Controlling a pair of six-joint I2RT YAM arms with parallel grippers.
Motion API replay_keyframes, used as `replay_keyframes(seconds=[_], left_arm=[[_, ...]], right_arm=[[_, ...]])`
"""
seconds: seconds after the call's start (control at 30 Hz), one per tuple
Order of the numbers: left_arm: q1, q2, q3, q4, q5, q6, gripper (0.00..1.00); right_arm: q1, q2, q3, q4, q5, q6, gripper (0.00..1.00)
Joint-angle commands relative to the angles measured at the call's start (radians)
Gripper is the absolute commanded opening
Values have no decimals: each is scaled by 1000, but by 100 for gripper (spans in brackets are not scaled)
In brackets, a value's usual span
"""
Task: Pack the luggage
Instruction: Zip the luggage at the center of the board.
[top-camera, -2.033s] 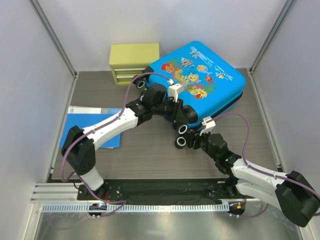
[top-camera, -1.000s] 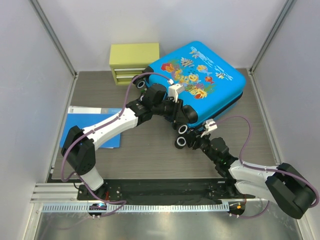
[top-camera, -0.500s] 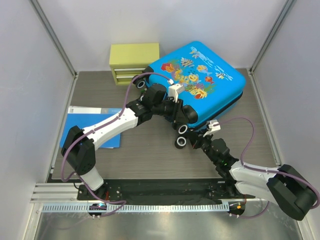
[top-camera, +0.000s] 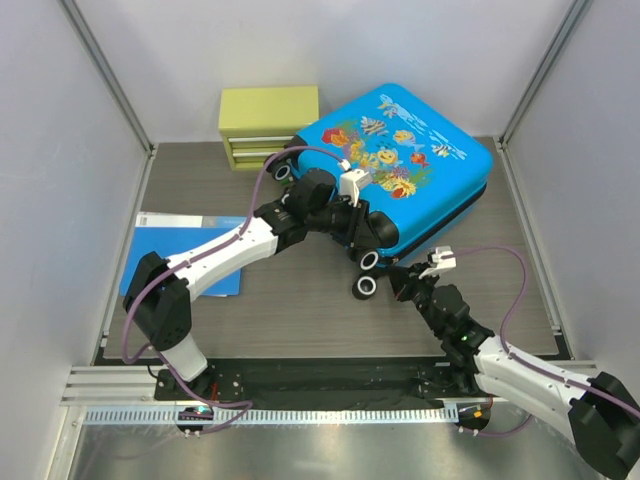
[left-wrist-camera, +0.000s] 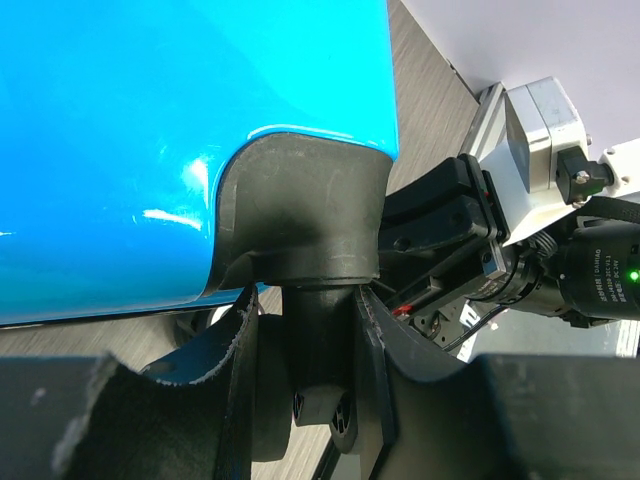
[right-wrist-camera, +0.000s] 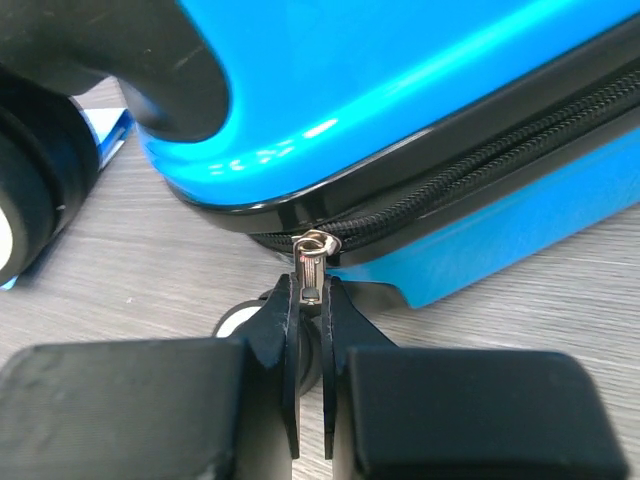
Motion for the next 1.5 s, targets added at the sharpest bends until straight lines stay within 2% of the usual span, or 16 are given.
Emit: replay_keyframes(seconds=[0.0, 0.17, 0.57, 0.73, 1.0, 1.47], left_arm=[[1, -63, 15, 26, 73, 9, 0], [1, -63, 15, 24, 73, 11, 0], [-1, -71, 17, 24, 70, 12, 0], [1, -74, 17, 23, 66, 14, 0], [1, -78, 14, 21, 56, 19, 0], [1, -78, 14, 23, 63, 17, 0]], right_arm=[[-24, -32, 18, 28, 202, -12, 1], [-70, 14, 48, 16, 196, -29, 1], [-306, 57, 88, 7, 23, -16, 1], [-325, -15, 97, -73, 16, -3, 1], [-328, -203, 67, -225, 110, 43, 1], [-438, -4, 108, -102, 27, 5, 1]])
